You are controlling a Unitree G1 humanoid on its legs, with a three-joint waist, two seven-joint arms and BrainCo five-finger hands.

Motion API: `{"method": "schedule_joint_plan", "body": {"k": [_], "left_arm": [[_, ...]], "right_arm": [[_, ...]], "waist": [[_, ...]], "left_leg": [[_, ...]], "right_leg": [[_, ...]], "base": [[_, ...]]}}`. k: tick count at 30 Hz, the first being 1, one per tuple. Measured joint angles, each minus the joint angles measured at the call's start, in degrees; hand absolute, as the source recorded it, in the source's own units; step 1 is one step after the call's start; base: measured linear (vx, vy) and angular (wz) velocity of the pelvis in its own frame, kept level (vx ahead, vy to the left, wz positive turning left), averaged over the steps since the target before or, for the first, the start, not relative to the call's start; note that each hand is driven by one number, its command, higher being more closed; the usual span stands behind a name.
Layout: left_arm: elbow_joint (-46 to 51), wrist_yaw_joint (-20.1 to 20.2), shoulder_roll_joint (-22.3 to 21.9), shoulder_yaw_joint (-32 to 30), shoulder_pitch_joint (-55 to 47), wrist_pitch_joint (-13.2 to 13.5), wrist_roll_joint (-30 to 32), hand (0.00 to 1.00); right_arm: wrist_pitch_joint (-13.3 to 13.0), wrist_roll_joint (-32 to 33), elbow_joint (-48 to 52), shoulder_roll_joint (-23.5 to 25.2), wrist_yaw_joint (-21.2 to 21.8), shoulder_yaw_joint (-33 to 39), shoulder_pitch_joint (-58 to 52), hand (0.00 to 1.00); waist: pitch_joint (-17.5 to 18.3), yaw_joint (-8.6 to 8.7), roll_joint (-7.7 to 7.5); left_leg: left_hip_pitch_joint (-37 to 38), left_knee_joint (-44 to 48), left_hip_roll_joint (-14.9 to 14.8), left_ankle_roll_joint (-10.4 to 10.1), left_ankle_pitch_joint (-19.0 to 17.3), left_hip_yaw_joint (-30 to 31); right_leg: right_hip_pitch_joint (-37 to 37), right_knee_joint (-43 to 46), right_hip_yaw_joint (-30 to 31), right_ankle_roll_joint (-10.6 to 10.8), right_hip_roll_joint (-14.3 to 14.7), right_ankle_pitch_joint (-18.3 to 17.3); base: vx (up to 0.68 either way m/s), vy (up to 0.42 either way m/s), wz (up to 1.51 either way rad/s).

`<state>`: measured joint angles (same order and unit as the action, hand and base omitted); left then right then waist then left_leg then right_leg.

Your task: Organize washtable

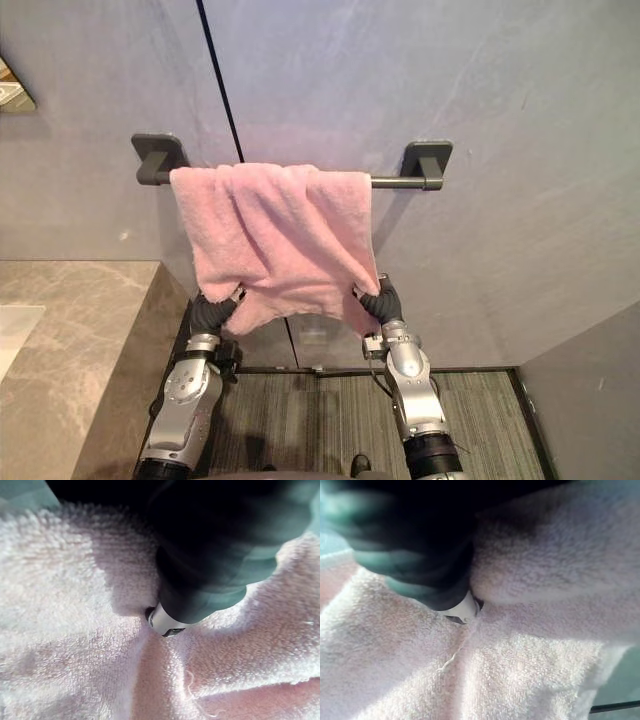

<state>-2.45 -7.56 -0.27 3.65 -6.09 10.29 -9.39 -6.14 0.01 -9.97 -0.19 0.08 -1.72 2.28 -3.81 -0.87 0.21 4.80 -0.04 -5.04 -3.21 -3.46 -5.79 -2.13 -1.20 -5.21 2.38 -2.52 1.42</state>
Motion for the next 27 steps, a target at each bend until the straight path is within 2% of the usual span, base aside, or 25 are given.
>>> {"method": "schedule_joint_plan", "body": {"k": [6,10,27], "left_arm": [[0.0,0.0,-2.8,-2.2,-0.1,-0.1,-1.7,1.0],[-0.6,0.0,-2.9,-2.3,-0.1,-0.2,-3.4,1.0],[-5.9,0.3,-2.9,-2.1,0.8,-0.6,-3.5,1.0]], "right_arm": [[0.2,-0.2,-0.5,1.3,0.0,0.0,0.0,1.0],[0.3,-0.5,-0.5,1.9,0.0,0.2,0.0,1.0],[0.4,-0.6,-4.7,2.0,0.0,1.5,0.1,1.0]], "waist": [[0.0,0.04,0.06],[0.0,-0.02,0.09],[0.0,0.06,0.0]], "left_leg": [[0.5,-0.2,0.2,0.0,0.0,0.8],[0.6,-0.5,0.2,0.0,0.0,0.9],[0.8,-0.7,0.2,0.0,0.0,1.1]], "right_leg": [[-0.5,0.5,-0.9,0.3,-0.3,-0.7],[-0.5,0.6,-1.1,0.3,-0.3,-1.0],[0.5,3.1,-1.0,0.5,-0.4,-2.8]], "base": [[0.0,0.001,0.08],[0.0,0.0,0.01],[0.0,0.0,0.0]]}}
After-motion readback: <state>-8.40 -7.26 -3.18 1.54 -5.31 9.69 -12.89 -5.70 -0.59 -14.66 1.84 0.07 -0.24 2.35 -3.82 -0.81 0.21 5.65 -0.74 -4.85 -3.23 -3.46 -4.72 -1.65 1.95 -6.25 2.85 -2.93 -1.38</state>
